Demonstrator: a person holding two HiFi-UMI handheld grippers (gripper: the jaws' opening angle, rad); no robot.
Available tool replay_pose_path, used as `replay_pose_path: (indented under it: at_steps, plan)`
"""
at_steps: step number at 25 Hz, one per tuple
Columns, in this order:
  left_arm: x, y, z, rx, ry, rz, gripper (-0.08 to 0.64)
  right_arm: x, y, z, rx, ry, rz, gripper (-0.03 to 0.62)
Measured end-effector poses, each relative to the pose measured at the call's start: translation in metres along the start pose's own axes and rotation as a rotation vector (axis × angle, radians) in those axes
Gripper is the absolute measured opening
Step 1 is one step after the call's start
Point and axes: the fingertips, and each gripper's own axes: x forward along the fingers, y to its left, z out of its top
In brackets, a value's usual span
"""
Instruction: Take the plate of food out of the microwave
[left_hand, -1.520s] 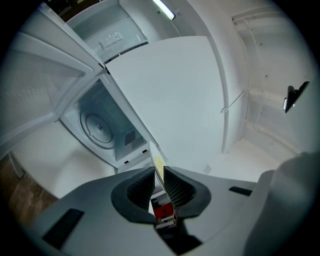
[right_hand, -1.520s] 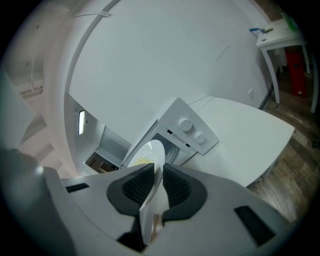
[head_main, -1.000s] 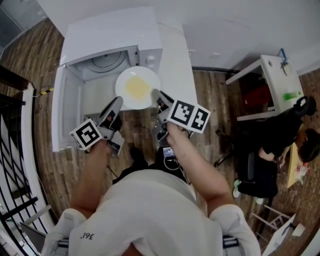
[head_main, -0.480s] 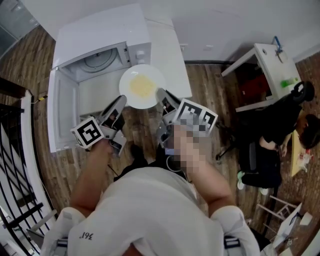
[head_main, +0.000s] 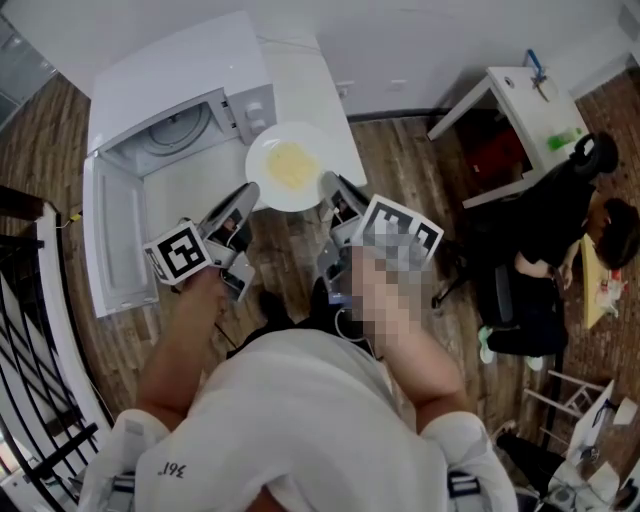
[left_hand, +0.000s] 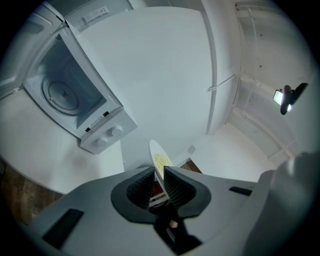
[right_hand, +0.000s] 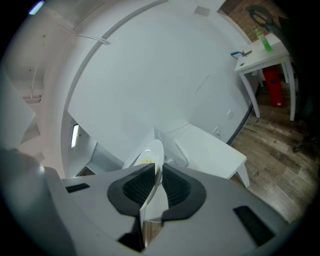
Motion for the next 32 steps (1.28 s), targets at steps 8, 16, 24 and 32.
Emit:
replay_pose_path:
  at_steps: [8, 16, 24, 32]
  plan:
    - [0.020, -0.010, -0.014, 0.005, 0.050, -0.017, 0.060, -0.017, -0.018, 0.012, 0.015, -0.030, -0.025, 0.049]
    - [0.031, -0.015, -0.029, 0.000, 0.081, -0.033, 0.060, -0.027, -0.035, 0.013, 0.025, -0.039, -0.039, 0.051]
    - [0.041, -0.024, -0.034, -0.004, 0.097, -0.061, 0.060, -0.034, -0.043, 0.021, 0.037, -0.053, -0.035, 0.051]
    - [0.050, -0.026, -0.042, -0.004, 0.119, -0.066, 0.060, -0.039, -0.053, 0.025, 0.047, -0.065, -0.044, 0.050]
